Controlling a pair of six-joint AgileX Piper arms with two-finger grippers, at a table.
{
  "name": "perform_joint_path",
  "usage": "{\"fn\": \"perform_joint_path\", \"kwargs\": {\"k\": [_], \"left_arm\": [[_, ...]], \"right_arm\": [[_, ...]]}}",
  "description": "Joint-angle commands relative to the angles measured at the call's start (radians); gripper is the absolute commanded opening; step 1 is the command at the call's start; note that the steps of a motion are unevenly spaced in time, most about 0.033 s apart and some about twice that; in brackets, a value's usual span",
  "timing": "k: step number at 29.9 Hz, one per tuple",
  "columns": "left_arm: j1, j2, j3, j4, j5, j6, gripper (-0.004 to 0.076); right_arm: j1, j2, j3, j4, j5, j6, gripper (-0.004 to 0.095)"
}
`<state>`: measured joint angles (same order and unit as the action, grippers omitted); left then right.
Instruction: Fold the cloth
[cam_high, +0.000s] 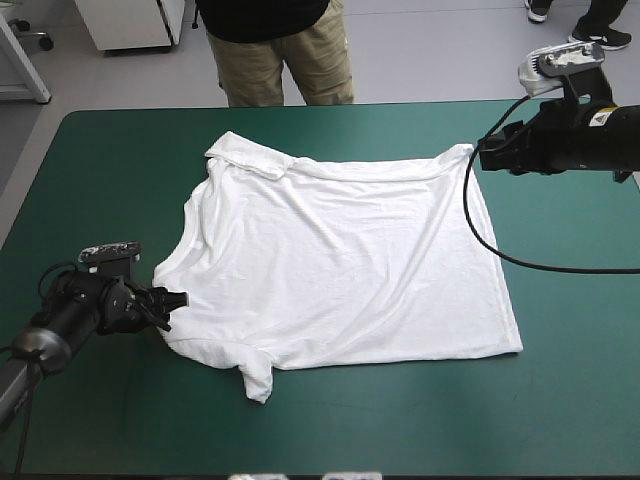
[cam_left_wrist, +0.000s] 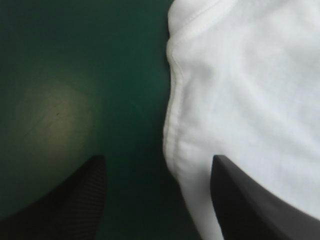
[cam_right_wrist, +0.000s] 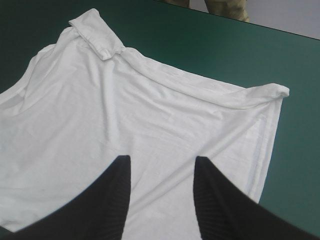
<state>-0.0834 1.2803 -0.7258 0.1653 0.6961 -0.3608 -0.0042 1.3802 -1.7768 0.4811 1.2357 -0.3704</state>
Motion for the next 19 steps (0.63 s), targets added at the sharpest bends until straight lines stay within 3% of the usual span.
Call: {"fn": "perform_joint_path", "kwargs": {"k": [1, 4, 6, 8, 10, 14, 19], "left_arm": [[0.006, 0.066, -0.021, -0.02, -0.095, -0.014, 0.0441], [0.006, 0.128, -0.021, -0.111, -0.139, 0.033, 0.0435], [0.006, 0.15, -0.021, -0.182, -0.165, 0.106, 0.0384], [0.006, 0.156, -0.021, -0.226, -0.19, 0.125, 0.0242], [0.006, 0.149, -0.021, -0.225, -0.225, 0.125, 0.0006], [0.029, 0.14, -0.053, -0.173, -0.219, 0.118, 0.0], [0.17, 0.142, -0.138, -0.135, -0.168, 0.151, 0.0]], "right_arm": [[-0.007, -0.033, -0.022, 0.046, -0.056, -0.018, 0.0374], [-0.007, -0.033, -0.022, 0.049, -0.049, -0.018, 0.0374], [-0.007, -0.033, -0.022, 0.053, -0.047, -0.018, 0.0374], [-0.007, -0.033, -0.022, 0.056, -0.042, -0.018, 0.0374], [-0.007, -0.033, -0.022, 0.056, -0.036, -0.018, 0.0374], [-0.007, -0.033, -0.022, 0.06, -0.034, -0.02, 0.0374], [-0.007, -0.033, -0.022, 0.078, -0.055, -0.027, 0.0374]]}}
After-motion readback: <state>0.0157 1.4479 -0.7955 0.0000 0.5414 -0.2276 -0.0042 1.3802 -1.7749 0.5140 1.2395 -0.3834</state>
